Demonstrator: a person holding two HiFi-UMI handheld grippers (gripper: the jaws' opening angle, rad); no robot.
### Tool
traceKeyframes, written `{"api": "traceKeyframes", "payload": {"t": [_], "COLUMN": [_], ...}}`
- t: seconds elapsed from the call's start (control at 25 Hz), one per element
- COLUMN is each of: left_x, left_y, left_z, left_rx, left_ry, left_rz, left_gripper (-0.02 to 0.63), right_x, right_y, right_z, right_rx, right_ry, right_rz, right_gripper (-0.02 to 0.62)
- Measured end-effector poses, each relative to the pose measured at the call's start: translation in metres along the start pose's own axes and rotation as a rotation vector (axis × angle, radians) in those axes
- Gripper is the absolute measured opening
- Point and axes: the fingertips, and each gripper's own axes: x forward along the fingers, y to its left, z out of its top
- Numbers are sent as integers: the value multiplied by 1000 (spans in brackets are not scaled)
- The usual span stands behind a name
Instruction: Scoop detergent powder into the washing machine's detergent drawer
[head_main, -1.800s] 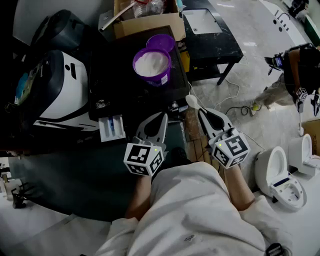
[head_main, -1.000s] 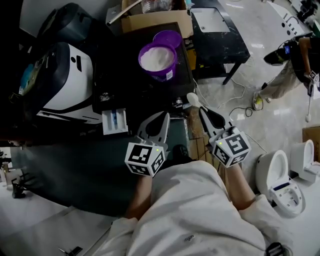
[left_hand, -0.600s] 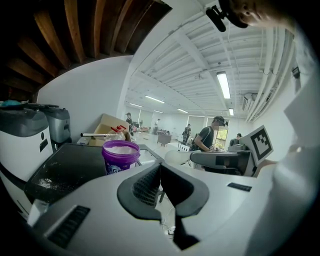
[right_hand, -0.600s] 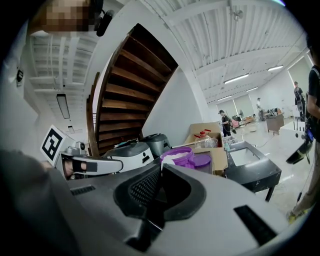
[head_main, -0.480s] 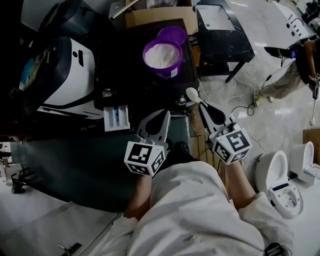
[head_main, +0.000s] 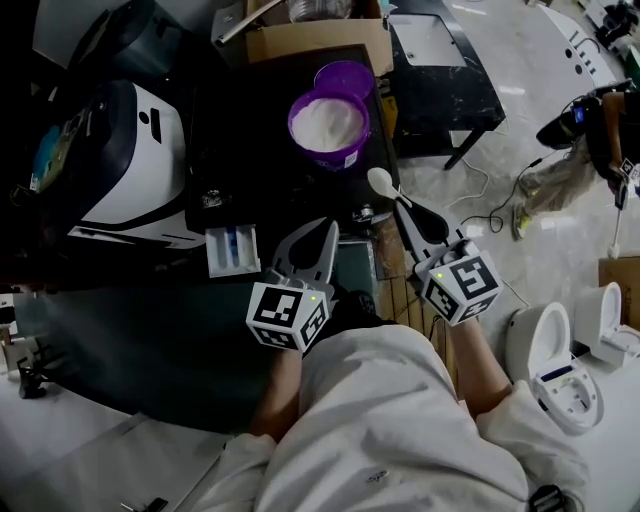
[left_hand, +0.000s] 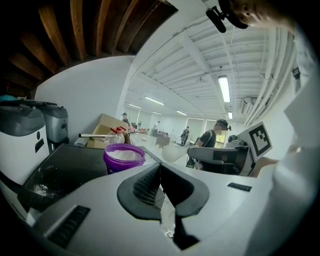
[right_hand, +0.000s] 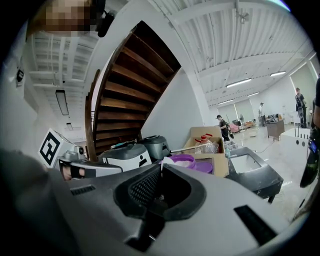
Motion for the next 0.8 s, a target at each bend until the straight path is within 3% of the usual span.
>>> {"api": "traceKeyframes", "payload": {"t": [0.8], "left_x": [33], "left_y": [55], "left_z": [20], "left_rx": [-5], "left_ry": [4], "left_rz": [-53], "left_gripper": [18], "right_x": [54], "right_y": [-16], "right_z": [14], "right_rx": [-20], "right_ry": [22], "right_rz": [-73], "right_gripper": [14]}}
